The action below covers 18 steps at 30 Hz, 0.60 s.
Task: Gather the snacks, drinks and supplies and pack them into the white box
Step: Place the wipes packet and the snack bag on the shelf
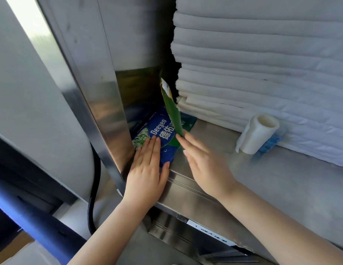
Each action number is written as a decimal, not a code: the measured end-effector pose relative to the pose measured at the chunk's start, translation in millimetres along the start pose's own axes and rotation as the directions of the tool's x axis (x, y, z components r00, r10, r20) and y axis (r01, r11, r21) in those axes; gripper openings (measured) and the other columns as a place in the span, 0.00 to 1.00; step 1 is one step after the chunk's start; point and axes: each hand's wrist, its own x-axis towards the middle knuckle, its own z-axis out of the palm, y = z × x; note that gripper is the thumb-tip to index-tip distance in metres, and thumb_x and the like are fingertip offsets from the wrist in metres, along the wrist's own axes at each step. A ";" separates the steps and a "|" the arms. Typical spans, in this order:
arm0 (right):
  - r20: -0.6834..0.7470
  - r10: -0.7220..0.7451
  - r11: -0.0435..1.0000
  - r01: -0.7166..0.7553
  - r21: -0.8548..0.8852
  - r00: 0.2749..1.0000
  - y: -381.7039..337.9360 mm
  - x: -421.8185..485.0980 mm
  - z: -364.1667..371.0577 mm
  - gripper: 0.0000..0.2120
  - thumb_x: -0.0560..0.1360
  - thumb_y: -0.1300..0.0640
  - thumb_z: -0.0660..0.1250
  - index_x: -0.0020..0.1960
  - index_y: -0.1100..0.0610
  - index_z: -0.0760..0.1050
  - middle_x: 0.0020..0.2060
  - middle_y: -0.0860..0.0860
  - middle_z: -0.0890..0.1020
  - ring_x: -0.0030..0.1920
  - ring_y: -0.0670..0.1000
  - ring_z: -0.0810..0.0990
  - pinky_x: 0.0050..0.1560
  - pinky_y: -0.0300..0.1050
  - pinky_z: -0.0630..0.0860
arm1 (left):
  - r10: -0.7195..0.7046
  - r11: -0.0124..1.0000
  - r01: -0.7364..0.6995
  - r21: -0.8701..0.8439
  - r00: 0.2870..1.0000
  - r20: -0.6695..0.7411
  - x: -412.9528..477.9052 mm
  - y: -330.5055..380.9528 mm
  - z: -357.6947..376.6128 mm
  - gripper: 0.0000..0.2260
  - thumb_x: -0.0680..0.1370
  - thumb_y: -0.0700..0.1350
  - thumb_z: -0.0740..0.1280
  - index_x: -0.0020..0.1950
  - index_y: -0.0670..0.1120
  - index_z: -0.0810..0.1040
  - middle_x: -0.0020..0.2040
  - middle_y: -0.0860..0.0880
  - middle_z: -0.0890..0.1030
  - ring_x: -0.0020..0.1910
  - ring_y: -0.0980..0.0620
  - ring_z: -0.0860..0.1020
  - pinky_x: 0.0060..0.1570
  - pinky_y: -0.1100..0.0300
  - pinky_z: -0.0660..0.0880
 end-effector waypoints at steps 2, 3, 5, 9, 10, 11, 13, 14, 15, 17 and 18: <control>-0.105 0.124 0.973 -0.100 0.207 0.987 1.3 -2.6 -6.3 0.17 0.80 0.61 0.56 0.68 0.59 0.71 0.68 0.50 0.70 0.67 0.43 0.69 0.64 0.31 0.66 | -0.006 1.000 0.006 -0.021 1.000 -0.001 0.5 0.5 -0.3 0.26 0.78 0.49 0.58 0.72 0.37 0.64 0.71 0.40 0.66 0.71 0.47 0.61 0.69 0.47 0.52; -0.141 0.184 0.947 -0.137 0.292 0.973 2.8 -4.8 -9.1 0.17 0.80 0.60 0.56 0.67 0.58 0.72 0.68 0.50 0.71 0.68 0.42 0.69 0.66 0.32 0.65 | -0.009 0.999 0.009 -0.034 1.000 -0.003 1.2 0.9 -0.8 0.26 0.78 0.49 0.57 0.72 0.37 0.63 0.71 0.40 0.66 0.72 0.46 0.61 0.70 0.48 0.52; -0.170 0.284 0.888 -0.192 0.419 0.944 5.5 -12.0 -12.8 0.17 0.81 0.61 0.55 0.67 0.56 0.72 0.66 0.49 0.74 0.67 0.45 0.70 0.67 0.40 0.67 | -0.011 0.998 0.010 -0.068 1.000 -0.011 3.2 1.7 -2.2 0.26 0.77 0.49 0.56 0.72 0.37 0.62 0.72 0.41 0.65 0.72 0.48 0.59 0.70 0.49 0.52; -0.124 0.450 0.745 -0.295 0.598 0.884 8.5 -33.8 -17.8 0.16 0.81 0.57 0.55 0.66 0.50 0.73 0.63 0.42 0.75 0.63 0.48 0.75 0.61 0.53 0.74 | 0.048 0.995 -0.048 -0.082 0.999 -0.002 12.0 5.6 -4.9 0.28 0.77 0.47 0.62 0.74 0.39 0.59 0.74 0.42 0.62 0.74 0.50 0.55 0.71 0.51 0.51; -0.114 0.471 0.726 -0.312 0.613 0.875 7.8 -38.9 -19.5 0.16 0.81 0.55 0.55 0.65 0.48 0.73 0.62 0.41 0.75 0.62 0.47 0.75 0.60 0.52 0.75 | 0.073 0.994 -0.072 -0.080 0.997 0.011 15.6 6.5 -5.4 0.29 0.77 0.48 0.63 0.75 0.39 0.58 0.74 0.42 0.60 0.74 0.49 0.53 0.71 0.52 0.50; -0.107 0.475 0.726 -0.320 0.609 0.873 6.8 -43.2 -21.5 0.16 0.81 0.55 0.54 0.65 0.47 0.73 0.62 0.40 0.76 0.62 0.47 0.75 0.60 0.51 0.76 | 0.096 0.992 -0.094 -0.079 0.995 0.027 19.5 7.1 -6.2 0.30 0.77 0.48 0.63 0.75 0.40 0.56 0.75 0.43 0.58 0.75 0.50 0.52 0.72 0.53 0.49; -0.095 0.457 0.740 -0.319 0.592 0.884 4.2 -50.2 -24.9 0.17 0.81 0.55 0.54 0.65 0.47 0.73 0.62 0.41 0.75 0.62 0.48 0.75 0.59 0.48 0.76 | 0.136 0.987 -0.130 -0.094 0.989 0.061 30.2 9.4 -8.9 0.32 0.78 0.49 0.63 0.76 0.44 0.52 0.76 0.45 0.53 0.75 0.51 0.47 0.72 0.56 0.46; -0.090 0.450 0.740 -0.315 0.594 0.888 3.0 -53.4 -27.4 0.17 0.81 0.54 0.54 0.66 0.46 0.73 0.62 0.41 0.75 0.63 0.48 0.75 0.58 0.45 0.76 | 0.151 0.983 -0.142 -0.118 0.986 0.072 36.3 12.9 -11.1 0.32 0.78 0.48 0.62 0.77 0.45 0.50 0.77 0.47 0.51 0.76 0.53 0.46 0.72 0.57 0.45; -0.092 0.445 0.737 -0.306 0.603 0.891 1.9 -56.3 -30.6 0.16 0.81 0.53 0.54 0.66 0.46 0.74 0.62 0.42 0.76 0.63 0.48 0.75 0.57 0.43 0.76 | 0.158 0.976 -0.146 -0.160 0.985 0.068 42.9 17.5 -13.8 0.31 0.78 0.48 0.61 0.77 0.46 0.49 0.77 0.48 0.50 0.76 0.54 0.45 0.73 0.57 0.45; -0.110 0.441 0.719 -0.278 0.637 0.891 -0.5 -59.5 -35.6 0.16 0.81 0.51 0.55 0.65 0.46 0.74 0.62 0.43 0.76 0.63 0.47 0.75 0.56 0.40 0.76 | 0.135 0.956 -0.128 -0.265 0.991 0.009 57.8 25.9 -23.1 0.29 0.78 0.47 0.58 0.77 0.46 0.51 0.77 0.49 0.51 0.76 0.55 0.46 0.74 0.57 0.47; -0.120 0.450 0.707 -0.271 0.653 0.885 -1.1 -60.7 -38.0 0.16 0.81 0.51 0.55 0.64 0.46 0.75 0.62 0.44 0.76 0.63 0.48 0.75 0.55 0.39 0.76 | 0.115 0.946 -0.116 -0.301 0.993 -0.021 66.7 30.0 -28.4 0.28 0.78 0.47 0.57 0.77 0.46 0.51 0.77 0.49 0.52 0.75 0.56 0.46 0.74 0.57 0.48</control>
